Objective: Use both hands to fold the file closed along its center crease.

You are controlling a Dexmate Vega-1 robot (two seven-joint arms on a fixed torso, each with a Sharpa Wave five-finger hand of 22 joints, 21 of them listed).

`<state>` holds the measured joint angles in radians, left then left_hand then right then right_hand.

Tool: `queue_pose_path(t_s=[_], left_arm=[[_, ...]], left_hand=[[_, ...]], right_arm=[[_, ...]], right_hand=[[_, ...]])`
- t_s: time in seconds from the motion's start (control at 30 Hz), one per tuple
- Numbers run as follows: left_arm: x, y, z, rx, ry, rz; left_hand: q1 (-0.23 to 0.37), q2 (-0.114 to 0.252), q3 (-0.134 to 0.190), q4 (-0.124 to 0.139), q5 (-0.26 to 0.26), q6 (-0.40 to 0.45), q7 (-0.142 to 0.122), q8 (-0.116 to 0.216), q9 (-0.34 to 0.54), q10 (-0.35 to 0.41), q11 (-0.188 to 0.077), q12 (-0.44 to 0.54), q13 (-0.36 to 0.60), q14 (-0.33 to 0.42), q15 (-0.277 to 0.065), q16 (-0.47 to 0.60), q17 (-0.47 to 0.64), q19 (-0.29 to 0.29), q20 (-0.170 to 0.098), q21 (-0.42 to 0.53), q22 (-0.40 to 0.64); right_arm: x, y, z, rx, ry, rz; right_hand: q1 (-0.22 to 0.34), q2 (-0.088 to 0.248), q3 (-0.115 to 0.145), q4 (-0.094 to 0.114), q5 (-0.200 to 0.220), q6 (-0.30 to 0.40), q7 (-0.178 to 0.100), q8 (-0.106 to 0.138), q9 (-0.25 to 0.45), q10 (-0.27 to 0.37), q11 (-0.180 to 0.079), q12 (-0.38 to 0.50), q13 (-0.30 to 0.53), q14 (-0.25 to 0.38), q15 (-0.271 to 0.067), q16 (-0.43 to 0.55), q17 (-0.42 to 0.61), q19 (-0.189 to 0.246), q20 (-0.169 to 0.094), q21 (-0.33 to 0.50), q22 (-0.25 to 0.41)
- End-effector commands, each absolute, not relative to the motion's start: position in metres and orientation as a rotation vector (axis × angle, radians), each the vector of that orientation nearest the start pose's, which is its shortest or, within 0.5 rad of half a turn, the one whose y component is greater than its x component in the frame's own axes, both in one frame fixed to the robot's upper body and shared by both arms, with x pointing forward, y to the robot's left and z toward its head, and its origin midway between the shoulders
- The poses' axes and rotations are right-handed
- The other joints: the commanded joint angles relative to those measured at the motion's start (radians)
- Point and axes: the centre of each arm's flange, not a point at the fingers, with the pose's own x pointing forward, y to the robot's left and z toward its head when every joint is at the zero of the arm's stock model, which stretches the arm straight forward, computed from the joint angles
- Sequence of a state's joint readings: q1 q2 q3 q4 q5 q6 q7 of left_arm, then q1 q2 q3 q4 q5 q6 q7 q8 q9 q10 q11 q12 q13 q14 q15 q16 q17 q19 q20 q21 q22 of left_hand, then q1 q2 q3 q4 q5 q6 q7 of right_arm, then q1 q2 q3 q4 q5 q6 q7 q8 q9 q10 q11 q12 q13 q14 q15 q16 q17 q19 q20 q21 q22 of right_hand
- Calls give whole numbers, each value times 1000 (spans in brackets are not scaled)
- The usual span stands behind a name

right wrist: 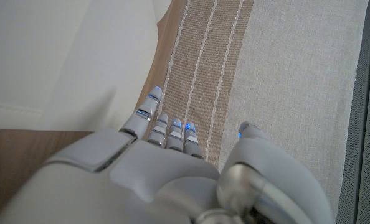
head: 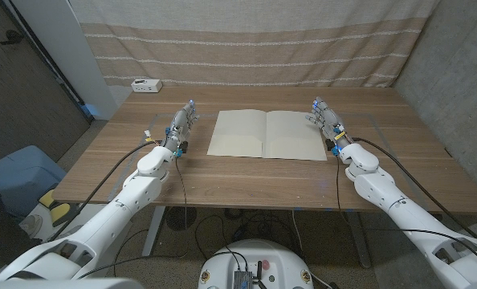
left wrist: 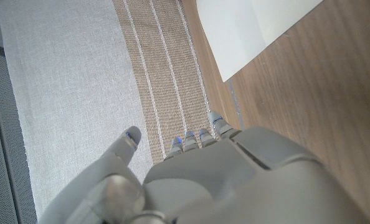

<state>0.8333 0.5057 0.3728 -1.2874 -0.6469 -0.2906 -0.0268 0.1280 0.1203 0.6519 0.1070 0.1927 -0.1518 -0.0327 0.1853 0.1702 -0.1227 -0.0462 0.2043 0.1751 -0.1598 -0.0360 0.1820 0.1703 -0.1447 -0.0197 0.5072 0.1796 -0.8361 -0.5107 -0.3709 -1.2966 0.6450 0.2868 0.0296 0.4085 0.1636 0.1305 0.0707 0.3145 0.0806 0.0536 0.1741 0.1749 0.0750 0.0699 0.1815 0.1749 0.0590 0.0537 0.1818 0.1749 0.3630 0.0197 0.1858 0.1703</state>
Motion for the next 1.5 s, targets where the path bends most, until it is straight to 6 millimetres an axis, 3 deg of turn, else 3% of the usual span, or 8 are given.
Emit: queue_pose_path(t_s=[0.03,0.13,0.3,0.43,0.53,0.67,1.1,1.5], left_arm=[[659,286,-25,24,-599,-170],[659,283,-23,65,-600,-141],[658,279,-17,182,-602,-118],[657,274,-14,274,-601,-113],[656,270,-11,353,-602,-116],[656,264,-11,436,-604,-131],[649,245,-10,691,-604,-131],[641,231,-9,883,-611,-151]], left_hand=[[15,41,6,-6,3,24,-7,11,2,5,2,8,5,4,-3,7,1,1,0,5,2],[33,20,1,-37,-5,68,-20,18,3,15,0,8,6,19,11,5,-3,14,4,3,1],[52,20,4,-61,-11,86,-26,17,4,32,7,11,7,36,24,7,-3,28,20,2,1],[63,22,6,-75,-14,103,-26,19,5,40,8,12,7,51,32,9,-3,33,27,0,1],[72,23,7,-85,-16,120,-27,21,5,53,11,15,7,60,27,10,-3,40,35,0,2],[85,20,5,-104,-19,156,-28,26,6,73,8,18,8,70,18,8,-3,50,27,-1,2],[97,21,4,-121,-20,167,-28,22,7,77,11,15,8,79,29,6,-3,52,19,-5,3],[107,25,2,-133,-21,177,-32,19,7,82,6,14,9,81,17,4,-3,59,10,-7,3]], right_arm=[[658,-292,-21,-2,-593,181],[658,-292,-19,-10,-601,161],[659,-291,-14,-52,-589,125],[659,-288,-8,-110,-574,110],[660,-286,-5,-141,-563,109],[659,-283,0,-209,-542,93],[661,-279,11,-357,-478,59],[661,-281,19,-468,-434,10]], right_hand=[[18,1,15,-6,4,8,1,9,4,10,15,8,5,8,12,8,5,11,3,8,1],[34,6,30,-17,-5,21,-3,14,4,41,29,18,6,34,27,17,7,29,15,14,2],[23,15,36,-5,-14,39,-12,20,5,61,32,22,7,59,32,27,12,49,23,20,3],[38,24,53,-12,-18,51,-15,22,5,71,30,22,7,70,35,28,11,58,25,22,3],[43,26,68,-11,-27,53,-26,21,5,82,30,22,7,93,51,34,14,56,52,19,3],[41,26,74,-6,-32,53,-36,19,5,88,29,22,8,103,58,37,16,50,65,16,4],[51,29,95,-7,-41,57,-46,19,6,92,23,19,8,110,56,35,16,46,69,15,4],[66,30,116,-13,-49,67,-46,20,6,99,19,18,8,113,52,32,16,46,68,14,4]])
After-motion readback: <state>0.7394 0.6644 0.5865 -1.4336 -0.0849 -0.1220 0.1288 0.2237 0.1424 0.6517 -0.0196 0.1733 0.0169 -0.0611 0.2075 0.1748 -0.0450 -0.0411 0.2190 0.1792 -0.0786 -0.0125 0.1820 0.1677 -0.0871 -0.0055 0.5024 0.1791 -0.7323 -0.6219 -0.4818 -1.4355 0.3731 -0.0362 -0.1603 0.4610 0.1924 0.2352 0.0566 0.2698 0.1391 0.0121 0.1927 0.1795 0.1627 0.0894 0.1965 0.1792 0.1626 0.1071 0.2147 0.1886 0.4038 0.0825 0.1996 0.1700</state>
